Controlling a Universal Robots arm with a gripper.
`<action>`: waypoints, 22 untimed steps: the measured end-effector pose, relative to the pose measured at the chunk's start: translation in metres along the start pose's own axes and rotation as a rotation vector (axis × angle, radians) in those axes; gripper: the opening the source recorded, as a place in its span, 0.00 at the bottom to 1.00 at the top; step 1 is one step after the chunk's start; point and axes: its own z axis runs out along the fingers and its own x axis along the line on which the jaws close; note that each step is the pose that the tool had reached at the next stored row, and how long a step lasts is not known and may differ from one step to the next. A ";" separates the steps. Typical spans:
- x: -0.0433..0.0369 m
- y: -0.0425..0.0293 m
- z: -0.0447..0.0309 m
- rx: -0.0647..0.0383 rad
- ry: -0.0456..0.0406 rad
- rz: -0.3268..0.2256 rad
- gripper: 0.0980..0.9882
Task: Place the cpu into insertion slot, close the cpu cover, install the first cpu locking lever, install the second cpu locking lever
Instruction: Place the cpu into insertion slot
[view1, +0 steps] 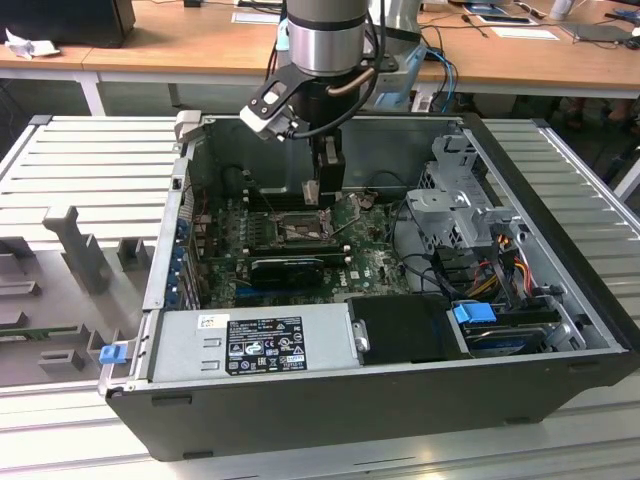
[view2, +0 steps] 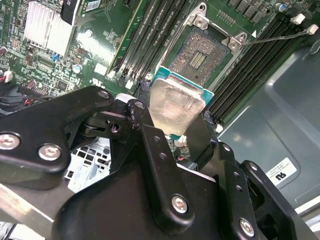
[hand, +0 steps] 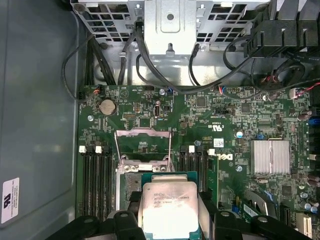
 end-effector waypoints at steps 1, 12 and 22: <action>0.0000 -0.0001 0.0019 0.003 0.0000 0.000 0.48; 0.0013 -0.0038 0.0130 0.007 0.0001 0.000 0.48; 0.0015 -0.0060 0.0237 0.008 0.0001 0.000 0.48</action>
